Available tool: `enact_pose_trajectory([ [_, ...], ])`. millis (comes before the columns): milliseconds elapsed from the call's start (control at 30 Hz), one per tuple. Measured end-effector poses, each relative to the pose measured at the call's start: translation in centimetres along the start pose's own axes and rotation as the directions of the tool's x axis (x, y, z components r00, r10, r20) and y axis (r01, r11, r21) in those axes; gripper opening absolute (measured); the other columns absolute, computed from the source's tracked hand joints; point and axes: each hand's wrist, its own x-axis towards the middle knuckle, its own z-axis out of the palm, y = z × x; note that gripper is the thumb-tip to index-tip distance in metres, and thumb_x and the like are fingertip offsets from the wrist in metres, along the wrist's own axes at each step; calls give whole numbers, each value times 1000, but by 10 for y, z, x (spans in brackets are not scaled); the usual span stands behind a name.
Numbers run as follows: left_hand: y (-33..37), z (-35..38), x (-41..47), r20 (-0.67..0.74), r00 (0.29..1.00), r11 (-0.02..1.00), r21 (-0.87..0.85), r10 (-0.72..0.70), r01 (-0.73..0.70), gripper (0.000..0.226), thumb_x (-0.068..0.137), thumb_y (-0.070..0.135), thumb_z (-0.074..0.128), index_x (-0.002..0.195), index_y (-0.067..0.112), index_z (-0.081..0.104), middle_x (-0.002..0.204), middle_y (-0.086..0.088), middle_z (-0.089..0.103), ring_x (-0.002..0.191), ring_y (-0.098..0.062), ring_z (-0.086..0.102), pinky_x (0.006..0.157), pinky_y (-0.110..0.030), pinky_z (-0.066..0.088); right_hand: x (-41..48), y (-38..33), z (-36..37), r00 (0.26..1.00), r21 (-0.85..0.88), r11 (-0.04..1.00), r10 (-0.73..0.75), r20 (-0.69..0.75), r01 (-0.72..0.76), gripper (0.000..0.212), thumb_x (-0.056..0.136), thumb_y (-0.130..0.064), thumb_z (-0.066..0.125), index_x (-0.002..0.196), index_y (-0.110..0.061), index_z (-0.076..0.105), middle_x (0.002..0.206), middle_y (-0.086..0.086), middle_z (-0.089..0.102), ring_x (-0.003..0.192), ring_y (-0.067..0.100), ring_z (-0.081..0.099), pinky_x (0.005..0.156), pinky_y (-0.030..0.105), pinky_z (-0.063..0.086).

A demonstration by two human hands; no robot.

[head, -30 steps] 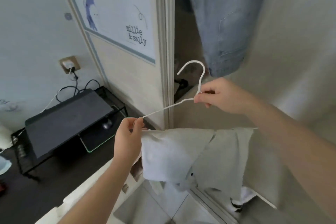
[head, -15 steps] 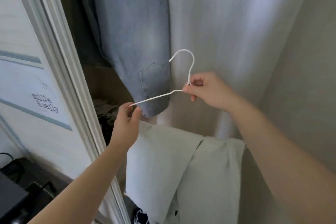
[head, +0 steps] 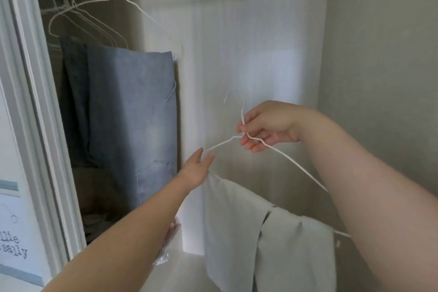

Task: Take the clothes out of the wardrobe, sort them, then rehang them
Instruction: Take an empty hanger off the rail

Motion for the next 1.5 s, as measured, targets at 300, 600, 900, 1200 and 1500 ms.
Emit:
enact_pose_trajectory([
  [300,78,-39,-25,218,976,1000,11,-24,22,54,100,59,42,140,23,50,132,4,58,115,-17,59,97,-40,50,16,-33,4,989,385,921,112,-100,-66,16,97,-5,50,108,2,60,104,30,66,82,35,72,69,42,61],
  [600,134,-120,-90,273,962,1000,-2,2,-2,58,99,63,34,122,19,64,109,-4,76,97,-21,73,94,-40,56,56,-102,38,970,571,796,-83,-229,203,11,95,-4,41,102,-2,50,103,24,64,105,34,66,80,43,56],
  [900,185,-204,-57,-75,938,894,336,337,-295,28,107,31,39,102,16,62,80,-2,74,63,-12,65,47,-14,44,112,-188,38,907,586,695,-278,-318,418,24,93,-1,43,115,0,51,115,23,63,94,29,71,73,40,58],
  [1200,247,-275,-8,-185,847,693,671,499,-262,26,106,21,39,90,13,58,85,-6,73,76,-17,70,67,-27,55,164,-297,20,819,472,671,-504,-275,572,26,96,0,42,121,0,49,100,15,60,85,24,70,69,37,57],
  [1500,283,-292,42,-286,818,619,778,499,-106,31,107,22,34,112,3,58,105,-17,70,95,-33,69,91,-47,55,224,-355,-1,786,428,664,-567,-246,613,18,95,-2,42,111,-3,49,93,12,57,80,21,69,70,38,55],
])
